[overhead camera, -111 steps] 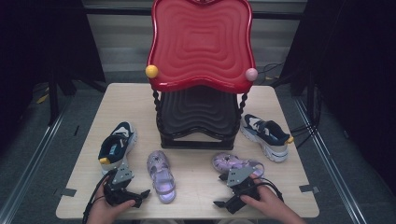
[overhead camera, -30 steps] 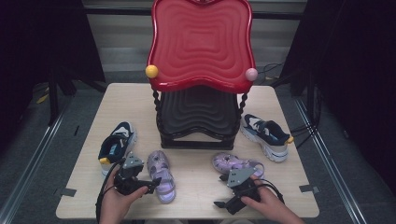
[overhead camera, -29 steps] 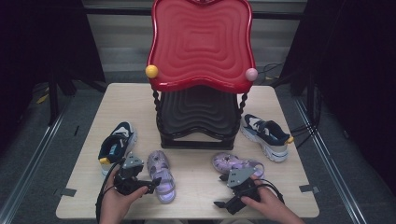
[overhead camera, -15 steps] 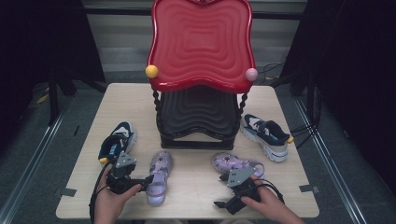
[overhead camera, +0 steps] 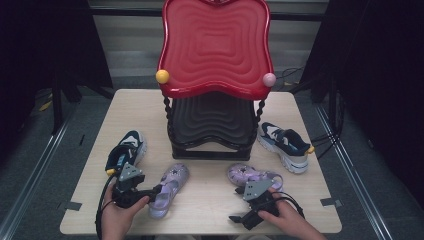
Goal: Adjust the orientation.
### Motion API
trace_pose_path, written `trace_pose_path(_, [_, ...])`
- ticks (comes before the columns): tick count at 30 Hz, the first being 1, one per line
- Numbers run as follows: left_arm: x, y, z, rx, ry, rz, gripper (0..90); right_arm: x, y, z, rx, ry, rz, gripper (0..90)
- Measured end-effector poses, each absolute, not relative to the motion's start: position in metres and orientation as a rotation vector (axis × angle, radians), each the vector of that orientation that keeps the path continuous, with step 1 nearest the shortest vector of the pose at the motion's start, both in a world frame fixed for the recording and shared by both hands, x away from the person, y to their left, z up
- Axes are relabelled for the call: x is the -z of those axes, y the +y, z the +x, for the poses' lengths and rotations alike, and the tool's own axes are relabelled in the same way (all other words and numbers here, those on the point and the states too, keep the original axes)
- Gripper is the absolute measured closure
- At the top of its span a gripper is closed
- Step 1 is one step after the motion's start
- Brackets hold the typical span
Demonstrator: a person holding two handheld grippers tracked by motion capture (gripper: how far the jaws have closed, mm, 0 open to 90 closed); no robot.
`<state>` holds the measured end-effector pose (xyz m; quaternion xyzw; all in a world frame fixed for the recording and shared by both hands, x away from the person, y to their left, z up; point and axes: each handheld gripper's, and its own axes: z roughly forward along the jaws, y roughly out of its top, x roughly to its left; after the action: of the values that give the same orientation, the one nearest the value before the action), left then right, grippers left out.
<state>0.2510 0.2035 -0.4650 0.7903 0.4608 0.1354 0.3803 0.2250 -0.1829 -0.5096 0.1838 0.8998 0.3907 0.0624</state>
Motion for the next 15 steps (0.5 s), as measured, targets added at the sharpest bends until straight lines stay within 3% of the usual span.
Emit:
trace_pose_path(8, [0.4680,0.2025,0.2509,-0.346,1.181,2.010,25.9,0.5096,-0.1829,0.2248,-1.181,2.720,0.557,9.9])
trace_pose_path(15, [0.4710,0.1960,0.2493,-0.346,1.166,2.032,15.5,0.5096,-0.1829,0.2248,-1.181,2.719,0.556,9.9])
